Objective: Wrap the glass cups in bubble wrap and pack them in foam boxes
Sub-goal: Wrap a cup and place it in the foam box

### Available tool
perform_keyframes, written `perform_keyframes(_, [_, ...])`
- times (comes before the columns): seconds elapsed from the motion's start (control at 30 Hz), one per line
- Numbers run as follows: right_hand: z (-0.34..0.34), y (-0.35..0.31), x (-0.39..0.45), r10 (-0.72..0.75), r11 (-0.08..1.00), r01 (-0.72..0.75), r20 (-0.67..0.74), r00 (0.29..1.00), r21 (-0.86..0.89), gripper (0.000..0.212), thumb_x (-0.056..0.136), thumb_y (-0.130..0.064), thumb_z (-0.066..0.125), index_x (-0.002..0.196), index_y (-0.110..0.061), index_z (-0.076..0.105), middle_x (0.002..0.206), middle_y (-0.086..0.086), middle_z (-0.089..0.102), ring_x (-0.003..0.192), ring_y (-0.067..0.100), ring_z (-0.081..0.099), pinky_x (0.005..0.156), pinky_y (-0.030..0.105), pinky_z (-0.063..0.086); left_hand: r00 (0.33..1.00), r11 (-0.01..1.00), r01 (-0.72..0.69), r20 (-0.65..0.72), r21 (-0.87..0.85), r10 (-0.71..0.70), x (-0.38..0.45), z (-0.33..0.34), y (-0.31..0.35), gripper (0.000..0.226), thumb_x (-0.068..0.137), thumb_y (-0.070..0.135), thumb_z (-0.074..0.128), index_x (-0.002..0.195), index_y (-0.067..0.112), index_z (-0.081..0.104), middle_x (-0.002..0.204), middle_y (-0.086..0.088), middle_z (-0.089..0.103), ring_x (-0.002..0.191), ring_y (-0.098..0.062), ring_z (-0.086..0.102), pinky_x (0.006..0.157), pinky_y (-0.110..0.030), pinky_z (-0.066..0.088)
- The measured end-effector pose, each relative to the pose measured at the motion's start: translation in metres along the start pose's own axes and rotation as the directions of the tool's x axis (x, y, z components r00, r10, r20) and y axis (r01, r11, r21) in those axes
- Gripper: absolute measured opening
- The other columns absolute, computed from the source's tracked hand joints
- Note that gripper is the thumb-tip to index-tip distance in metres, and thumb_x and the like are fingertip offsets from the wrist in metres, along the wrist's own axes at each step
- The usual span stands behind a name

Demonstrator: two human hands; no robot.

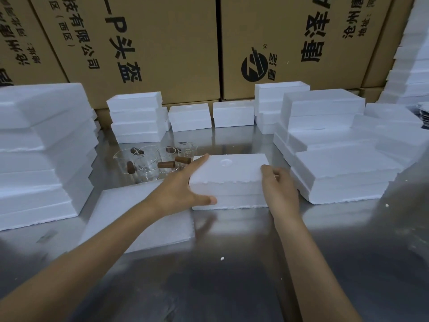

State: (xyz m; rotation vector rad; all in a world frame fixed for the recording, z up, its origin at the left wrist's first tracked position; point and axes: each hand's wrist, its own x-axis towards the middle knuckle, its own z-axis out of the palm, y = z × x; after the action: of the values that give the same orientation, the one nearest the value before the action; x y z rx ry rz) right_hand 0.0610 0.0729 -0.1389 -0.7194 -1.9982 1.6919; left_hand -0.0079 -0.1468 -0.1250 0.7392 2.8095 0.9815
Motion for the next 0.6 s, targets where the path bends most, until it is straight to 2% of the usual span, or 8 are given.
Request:
perform_keyframes(0.13, [0.003, -0.008, -0.014, -0.029, 0.998, 0.033, -0.071, 0.997, 0.055, 0.026, 0.094, -0.047, 0.049, 0.100, -0.025, 0.061, 0.085, -0.017, 0.060, 0.079, 0.001, 0.054, 0.063, 0.022, 0.036, 0.995, 0.999, -0.005, -0.095, -0.053, 0.000, -0.010, 0.004, 0.008, 0.109, 0.059, 0.056, 0.088, 0.147, 0.058, 0.023, 0.134, 0.032, 0.033, 0.119, 0.001, 0.035, 0.095, -0.021, 0.034])
perform_keyframes(0.23, [-0.002, -0.024, -0.027, -0.187, 0.960, 0.207, -0.118, 0.975, 0.191, 0.026, 0.090, -0.054, 0.055, 0.104, -0.035, 0.065, 0.105, -0.018, 0.066, 0.101, 0.004, 0.060, 0.080, 0.024, 0.046, 0.977, 0.992, -0.073, -0.207, -0.103, 0.050, -0.016, -0.004, 0.024, 0.111, 0.055, 0.056, 0.090, 0.146, 0.056, 0.025, 0.128, 0.051, 0.030, 0.109, 0.014, 0.038, 0.088, -0.007, 0.034])
perform_keyframes(0.27, [-0.006, -0.032, -0.031, -0.234, 0.936, 0.261, -0.137, 0.963, 0.236, 0.021, 0.089, -0.054, 0.057, 0.103, -0.041, 0.065, 0.110, -0.019, 0.066, 0.106, 0.003, 0.059, 0.085, 0.024, 0.049, 0.967, 0.987, -0.102, -0.245, -0.123, 0.069, -0.016, -0.007, 0.032, 0.112, 0.054, 0.056, 0.090, 0.146, 0.056, 0.026, 0.129, 0.050, 0.033, 0.107, 0.014, 0.041, 0.086, -0.006, 0.034])
perform_keyframes(0.33, [-0.015, -0.045, -0.034, -0.279, 0.903, 0.327, -0.198, 0.940, 0.280, 0.009, 0.089, -0.055, 0.059, 0.098, -0.053, 0.059, 0.111, -0.026, 0.059, 0.108, 0.000, 0.055, 0.089, 0.023, 0.047, 0.950, 0.977, -0.153, -0.296, -0.150, 0.103, -0.014, -0.010, 0.053, 0.113, 0.052, 0.059, 0.088, 0.146, 0.058, 0.025, 0.143, 0.034, 0.037, 0.119, 0.005, 0.040, 0.094, -0.017, 0.039])
perform_keyframes(0.37, [-0.021, -0.051, -0.032, -0.276, 0.897, 0.335, -0.227, 0.934, 0.287, 0.008, 0.090, -0.056, 0.058, 0.097, -0.056, 0.054, 0.109, -0.030, 0.053, 0.107, -0.001, 0.052, 0.089, 0.022, 0.045, 0.945, 0.973, -0.173, -0.305, -0.153, 0.120, -0.011, -0.009, 0.065, 0.113, 0.052, 0.060, 0.088, 0.146, 0.058, 0.024, 0.147, 0.028, 0.036, 0.124, 0.001, 0.038, 0.098, -0.025, 0.039])
perform_keyframes(0.43, [-0.038, -0.059, -0.023, -0.255, 0.899, 0.333, -0.277, 0.926, 0.284, 0.015, 0.091, -0.058, 0.055, 0.103, -0.055, 0.048, 0.111, -0.024, 0.047, 0.108, 0.001, 0.047, 0.088, 0.023, 0.039, 0.942, 0.965, -0.204, -0.303, -0.165, 0.147, -0.003, -0.002, 0.090, 0.113, 0.055, 0.057, 0.088, 0.147, 0.057, 0.023, 0.151, 0.024, 0.034, 0.127, -0.001, 0.034, 0.100, -0.030, 0.038])
perform_keyframes(0.53, [-0.078, -0.072, 0.002, -0.247, 0.903, 0.347, -0.355, 0.901, 0.254, 0.034, 0.090, -0.057, 0.052, 0.120, -0.042, 0.051, 0.115, -0.019, 0.048, 0.111, 0.006, 0.045, 0.085, 0.024, 0.037, 0.938, 0.942, -0.251, -0.296, -0.224, 0.179, 0.017, 0.015, 0.129, 0.112, 0.057, 0.055, 0.090, 0.149, 0.053, 0.025, 0.146, 0.019, 0.037, 0.119, 0.004, 0.032, 0.094, -0.022, 0.032])
perform_keyframes(0.6, [-0.106, -0.082, 0.026, -0.248, 0.917, 0.343, -0.385, 0.889, 0.203, 0.034, 0.090, -0.053, 0.049, 0.117, -0.034, 0.053, 0.109, -0.019, 0.055, 0.107, 0.009, 0.051, 0.084, 0.027, 0.040, 0.938, 0.931, -0.270, -0.285, -0.245, 0.197, 0.039, 0.026, 0.155, 0.113, 0.058, 0.054, 0.090, 0.151, 0.050, 0.025, 0.133, 0.017, 0.039, 0.109, 0.003, 0.036, 0.081, -0.011, 0.030])
